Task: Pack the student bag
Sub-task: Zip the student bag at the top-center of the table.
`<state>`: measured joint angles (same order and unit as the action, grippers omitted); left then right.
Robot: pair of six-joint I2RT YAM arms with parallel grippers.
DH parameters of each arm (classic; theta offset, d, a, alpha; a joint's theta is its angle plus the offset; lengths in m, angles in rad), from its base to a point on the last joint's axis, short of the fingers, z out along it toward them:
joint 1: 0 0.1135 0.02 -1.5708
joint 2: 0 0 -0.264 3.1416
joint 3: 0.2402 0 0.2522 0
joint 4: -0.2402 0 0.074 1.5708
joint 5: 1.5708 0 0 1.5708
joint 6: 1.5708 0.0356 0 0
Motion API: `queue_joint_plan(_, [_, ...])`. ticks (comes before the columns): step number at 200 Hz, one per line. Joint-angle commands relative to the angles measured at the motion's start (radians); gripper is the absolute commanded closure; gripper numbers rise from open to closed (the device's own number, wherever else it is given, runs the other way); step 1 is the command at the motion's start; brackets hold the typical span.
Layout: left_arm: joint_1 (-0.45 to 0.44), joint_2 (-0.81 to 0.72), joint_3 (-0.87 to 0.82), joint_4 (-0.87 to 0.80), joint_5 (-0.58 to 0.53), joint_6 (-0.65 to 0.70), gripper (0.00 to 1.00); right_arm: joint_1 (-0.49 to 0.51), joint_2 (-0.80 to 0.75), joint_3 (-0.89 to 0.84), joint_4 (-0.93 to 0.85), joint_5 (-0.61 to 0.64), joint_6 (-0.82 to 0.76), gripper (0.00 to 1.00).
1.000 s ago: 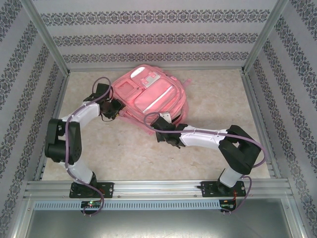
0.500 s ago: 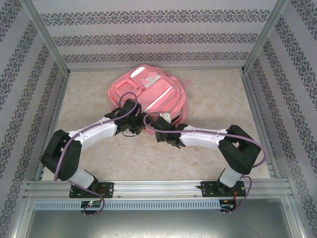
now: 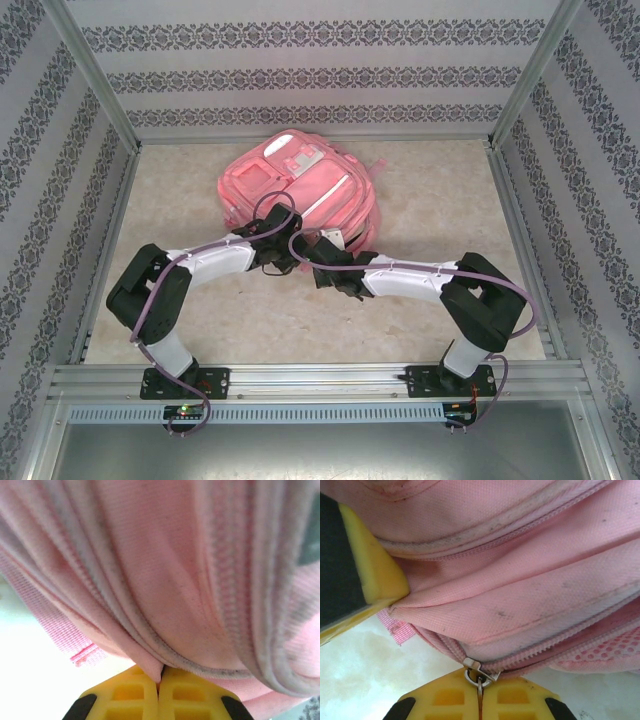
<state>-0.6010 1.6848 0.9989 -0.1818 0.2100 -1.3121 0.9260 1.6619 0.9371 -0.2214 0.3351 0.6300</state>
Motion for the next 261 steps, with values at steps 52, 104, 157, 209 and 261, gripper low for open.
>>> queue_joint_plan(52, [0.16, -0.192, -0.092, -0.321, -0.199, 0.06, 1.0, -0.003, -0.05, -0.036, -0.061, 0.057, -0.028, 1.0])
queue_joint_plan(104, [0.401, -0.297, -0.15, -0.427, -0.207, 0.201, 1.0, -0.045, -0.059, -0.032, -0.059, 0.046, -0.059, 1.0])
queue_joint_plan(157, [0.62, -0.19, -0.009, -0.472, -0.188, 0.401, 1.0, -0.018, 0.002, 0.054, -0.036, -0.02, -0.084, 1.0])
queue_joint_plan(209, [0.553, -0.286, -0.048, -0.441, 0.026, 0.322, 0.64, 0.009, 0.043, 0.12, -0.032, -0.057, -0.088, 1.0])
queue_joint_plan(261, [0.28, -0.46, -0.123, -0.389, 0.008, 0.095, 0.53, 0.01, 0.011, 0.119, -0.027, -0.079, -0.108, 1.0])
